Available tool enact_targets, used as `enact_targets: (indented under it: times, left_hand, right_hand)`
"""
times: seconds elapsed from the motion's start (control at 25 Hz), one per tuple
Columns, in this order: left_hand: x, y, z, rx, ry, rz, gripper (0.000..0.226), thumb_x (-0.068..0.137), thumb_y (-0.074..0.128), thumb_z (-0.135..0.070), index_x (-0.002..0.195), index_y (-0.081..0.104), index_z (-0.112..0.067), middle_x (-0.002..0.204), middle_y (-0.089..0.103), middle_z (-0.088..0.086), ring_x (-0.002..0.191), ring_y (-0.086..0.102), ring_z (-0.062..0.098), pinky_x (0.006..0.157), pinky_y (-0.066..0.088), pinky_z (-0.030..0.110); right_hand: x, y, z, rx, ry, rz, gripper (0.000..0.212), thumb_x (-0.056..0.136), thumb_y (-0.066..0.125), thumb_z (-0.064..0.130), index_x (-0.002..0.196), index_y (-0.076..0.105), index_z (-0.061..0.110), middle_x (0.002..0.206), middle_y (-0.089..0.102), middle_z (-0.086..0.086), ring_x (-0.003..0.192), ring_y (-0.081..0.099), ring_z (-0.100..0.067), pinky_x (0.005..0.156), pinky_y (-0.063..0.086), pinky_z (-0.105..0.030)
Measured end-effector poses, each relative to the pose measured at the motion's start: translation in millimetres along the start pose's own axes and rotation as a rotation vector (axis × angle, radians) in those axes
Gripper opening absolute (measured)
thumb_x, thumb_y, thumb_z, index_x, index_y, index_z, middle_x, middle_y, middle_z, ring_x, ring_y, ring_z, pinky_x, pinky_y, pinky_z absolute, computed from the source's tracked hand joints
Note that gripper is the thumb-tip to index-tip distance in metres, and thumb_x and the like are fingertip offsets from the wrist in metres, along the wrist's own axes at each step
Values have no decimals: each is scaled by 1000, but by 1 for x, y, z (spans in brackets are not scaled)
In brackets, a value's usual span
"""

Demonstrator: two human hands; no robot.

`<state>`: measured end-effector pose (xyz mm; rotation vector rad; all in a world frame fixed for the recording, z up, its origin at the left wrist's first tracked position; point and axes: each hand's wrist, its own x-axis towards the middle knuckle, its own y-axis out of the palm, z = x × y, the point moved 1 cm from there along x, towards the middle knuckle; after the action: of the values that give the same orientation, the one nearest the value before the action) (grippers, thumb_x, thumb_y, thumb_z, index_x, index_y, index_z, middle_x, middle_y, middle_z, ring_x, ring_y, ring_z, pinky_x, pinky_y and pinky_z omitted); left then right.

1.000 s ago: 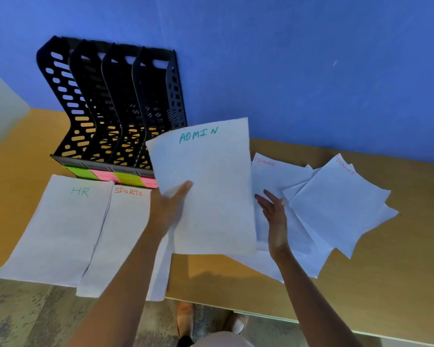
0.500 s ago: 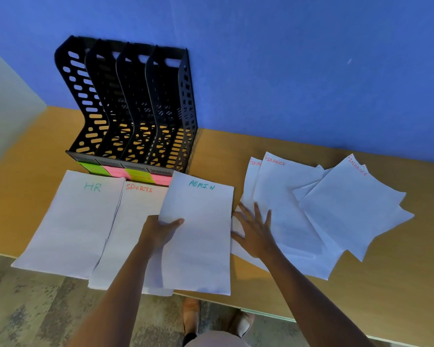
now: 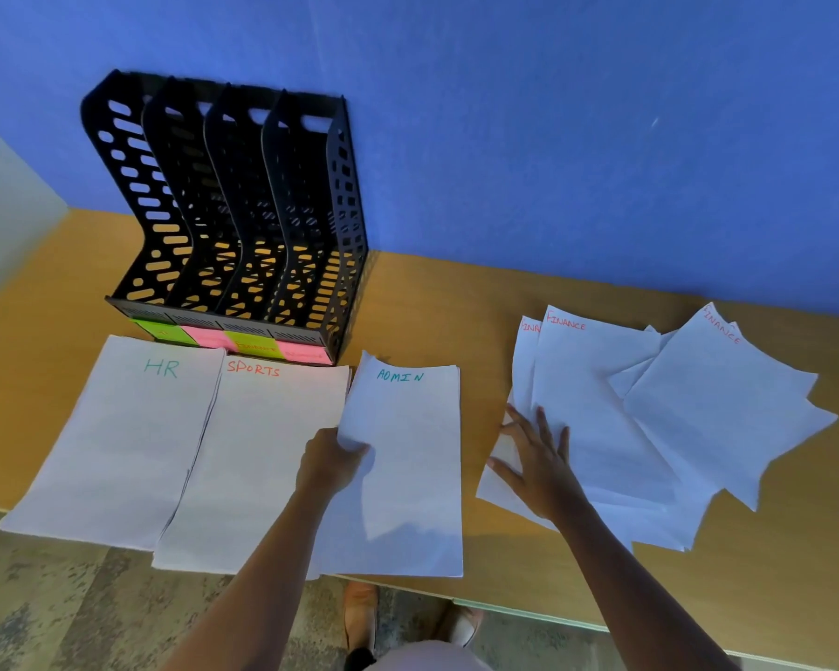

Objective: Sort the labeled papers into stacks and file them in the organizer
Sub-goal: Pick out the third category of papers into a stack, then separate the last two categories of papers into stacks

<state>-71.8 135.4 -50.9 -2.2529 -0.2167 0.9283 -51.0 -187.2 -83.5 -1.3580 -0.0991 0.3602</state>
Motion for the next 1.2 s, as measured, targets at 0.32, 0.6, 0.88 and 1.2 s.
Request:
enact_targets:
  times: [0.32,0.6,0.88,1.2]
  left_hand:
    - [-6,7,-9,104,61,-23,35,88,69,-37,111,64,-11,101,70,9,82,66,24,66,57,31]
    - [-17,17,-23,234,243,-316,87,69,85,-20,141,37,-11,124,59,13,111,57,34,88,52,44]
    - [-14,22,-40,431,331,-372,93,66,80,-4,146,33,-15,140,42,13,124,44,33,95,44,40]
    - [-21,59,-74,210,443,-211,64,79,78,-24,135,48,-16,139,46,8,128,43,28,100,45,40]
  right_hand:
    - [-4,6,-7,30,21,8,63,92,49,63,143,47,25,164,24,2,152,10,-34,115,13,-71]
    - [-5,2,-5,161,45,-56,57,93,53,58,140,48,27,162,28,5,153,12,-31,118,5,-66]
    - [-7,-30,-19,443,248,-380,51,93,66,34,138,49,19,153,43,-5,143,39,-27,118,26,-56]
    - [-22,-49,-90,582,443,-276,82,80,79,38,147,34,19,148,44,-4,136,42,-24,110,39,-44]
